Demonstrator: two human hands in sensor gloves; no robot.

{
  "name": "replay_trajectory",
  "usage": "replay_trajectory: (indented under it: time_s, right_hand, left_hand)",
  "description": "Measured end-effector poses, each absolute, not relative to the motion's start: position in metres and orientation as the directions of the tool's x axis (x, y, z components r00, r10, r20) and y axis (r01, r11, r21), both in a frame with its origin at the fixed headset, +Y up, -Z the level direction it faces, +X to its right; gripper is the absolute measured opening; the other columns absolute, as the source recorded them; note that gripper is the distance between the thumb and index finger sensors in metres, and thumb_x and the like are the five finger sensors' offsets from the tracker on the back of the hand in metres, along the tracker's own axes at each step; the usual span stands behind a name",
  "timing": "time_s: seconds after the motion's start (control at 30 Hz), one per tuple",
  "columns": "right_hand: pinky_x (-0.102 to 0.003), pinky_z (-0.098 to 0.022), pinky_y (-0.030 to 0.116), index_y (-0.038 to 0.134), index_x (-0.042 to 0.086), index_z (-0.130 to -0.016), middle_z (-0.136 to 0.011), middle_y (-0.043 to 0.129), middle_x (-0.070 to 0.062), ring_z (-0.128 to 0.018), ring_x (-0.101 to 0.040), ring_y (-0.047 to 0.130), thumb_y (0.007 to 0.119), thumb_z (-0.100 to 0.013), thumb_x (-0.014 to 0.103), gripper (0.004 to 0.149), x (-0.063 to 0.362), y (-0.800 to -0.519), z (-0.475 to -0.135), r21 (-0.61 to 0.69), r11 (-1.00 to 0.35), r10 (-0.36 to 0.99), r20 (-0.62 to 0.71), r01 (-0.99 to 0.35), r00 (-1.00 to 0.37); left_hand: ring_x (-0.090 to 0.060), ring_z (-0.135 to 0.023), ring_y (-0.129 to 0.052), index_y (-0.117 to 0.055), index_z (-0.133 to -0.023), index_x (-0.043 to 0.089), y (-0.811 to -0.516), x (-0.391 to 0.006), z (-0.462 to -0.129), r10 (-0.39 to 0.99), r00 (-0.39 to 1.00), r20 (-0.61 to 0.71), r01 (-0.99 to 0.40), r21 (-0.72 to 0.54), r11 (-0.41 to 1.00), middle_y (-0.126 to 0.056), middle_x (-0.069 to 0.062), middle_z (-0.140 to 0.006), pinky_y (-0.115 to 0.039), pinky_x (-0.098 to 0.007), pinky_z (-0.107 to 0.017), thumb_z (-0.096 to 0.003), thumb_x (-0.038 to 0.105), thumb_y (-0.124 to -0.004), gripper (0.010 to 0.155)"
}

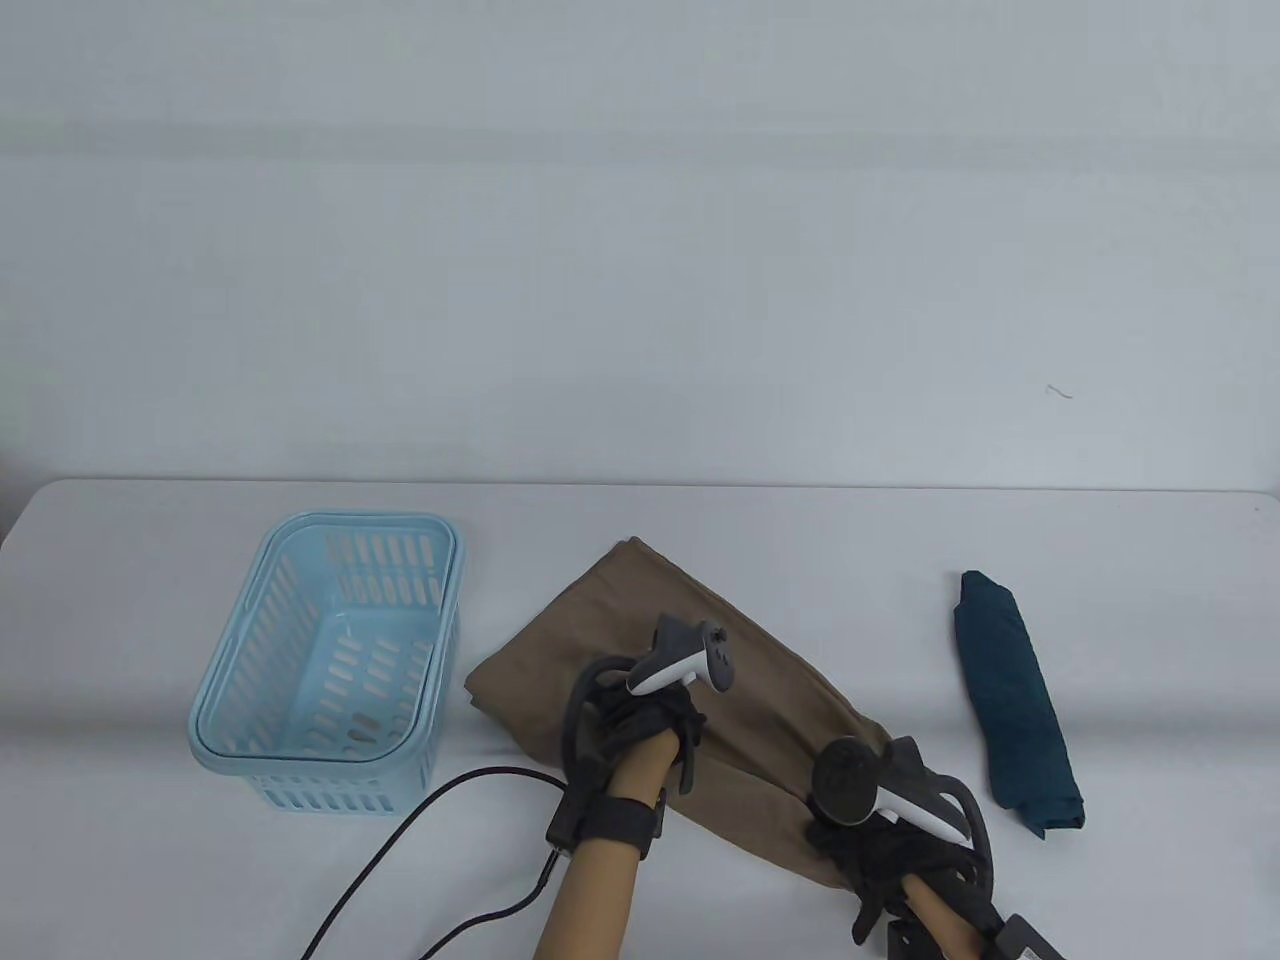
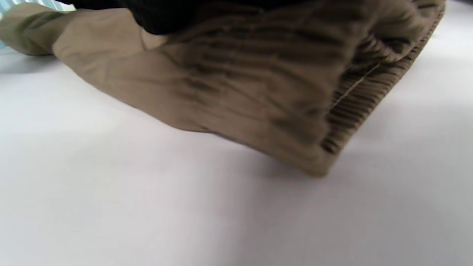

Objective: Roll shorts into tight roll

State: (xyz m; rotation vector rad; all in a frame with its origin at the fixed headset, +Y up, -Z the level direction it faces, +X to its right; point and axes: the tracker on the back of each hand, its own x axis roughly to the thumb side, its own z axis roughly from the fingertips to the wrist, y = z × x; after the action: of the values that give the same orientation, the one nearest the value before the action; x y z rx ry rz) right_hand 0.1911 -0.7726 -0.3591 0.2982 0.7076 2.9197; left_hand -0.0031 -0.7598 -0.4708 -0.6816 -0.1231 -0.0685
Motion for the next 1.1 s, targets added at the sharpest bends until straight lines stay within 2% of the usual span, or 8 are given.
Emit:
replay_trajectory:
  time_s: [0.2, 0.4, 0.7, 0.8, 1.1]
  right_hand:
    - [-0.052, -0.064, 0.052, 0.058, 0.011, -0.102, -0.099, 0.057, -0.020, -0.085, -0.037, 0.056, 0.060, -0.053, 0.038, 0.056, 0.182, -0.774, -0.358, 0.485, -0.869, 0.206, 0.182, -0.095, -0.961]
    - [-0.050, -0.063, 0.052, 0.055, 0.011, -0.103, -0.098, 0.055, -0.021, -0.083, -0.036, 0.056, 0.058, -0.054, 0.037, 0.055, 0.175, -0.777, -0.356, 0.499, -0.858, 0.249, 0.204, -0.118, -0.947]
    - [-0.043, -0.057, 0.058, 0.055, 0.012, -0.103, -0.095, 0.055, -0.021, -0.078, -0.032, 0.060, 0.058, -0.054, 0.039, 0.056, 0.164, -0.782, -0.356, 0.502, -0.839, 0.351, 0.208, -0.208, -0.913]
    - [-0.041, -0.056, 0.059, 0.053, 0.011, -0.103, -0.095, 0.054, -0.021, -0.077, -0.032, 0.060, 0.058, -0.054, 0.040, 0.057, 0.160, -0.784, -0.356, 0.527, -0.812, 0.402, 0.191, -0.252, -0.896]
    - [-0.038, -0.056, 0.058, 0.047, 0.010, -0.105, -0.096, 0.047, -0.023, -0.077, -0.032, 0.057, 0.058, -0.054, 0.040, 0.060, 0.149, -0.789, -0.359, 0.589, -0.721, 0.526, 0.123, -0.365, -0.841]
  left_hand:
    - [-0.052, -0.104, -0.044, -0.043, -0.100, 0.005, -0.769, 0.006, -0.481, -0.107, 0.978, 0.181, 0.199, -0.630, 0.751, -0.037, -0.023, -0.110, -0.033, -0.074, -0.068, -0.0552, 0.038, -0.064, 0.059]
    - [-0.049, -0.106, -0.037, -0.037, -0.101, 0.008, -0.775, 0.009, -0.492, -0.116, 0.976, 0.186, 0.207, -0.607, 0.767, -0.028, -0.020, -0.112, -0.029, -0.074, -0.068, -0.0552, 0.035, -0.064, 0.060]
    - [-0.048, -0.108, -0.033, -0.027, -0.102, 0.017, -0.783, 0.019, -0.503, -0.253, 0.944, 0.213, 0.330, -0.534, 0.779, -0.024, -0.021, -0.113, -0.027, -0.075, -0.069, -0.0539, 0.031, -0.058, 0.059]
    - [-0.048, -0.108, -0.028, -0.023, -0.103, 0.021, -0.786, 0.023, -0.507, -0.300, 0.930, 0.211, 0.367, -0.511, 0.777, -0.020, -0.021, -0.114, -0.021, -0.076, -0.068, -0.0532, 0.028, -0.055, 0.060]
    - [-0.044, -0.110, -0.032, -0.017, -0.102, 0.025, -0.790, 0.026, -0.520, -0.296, 0.927, 0.230, 0.373, -0.488, 0.789, -0.021, -0.019, -0.115, -0.023, -0.075, -0.069, -0.0513, 0.024, -0.054, 0.063]
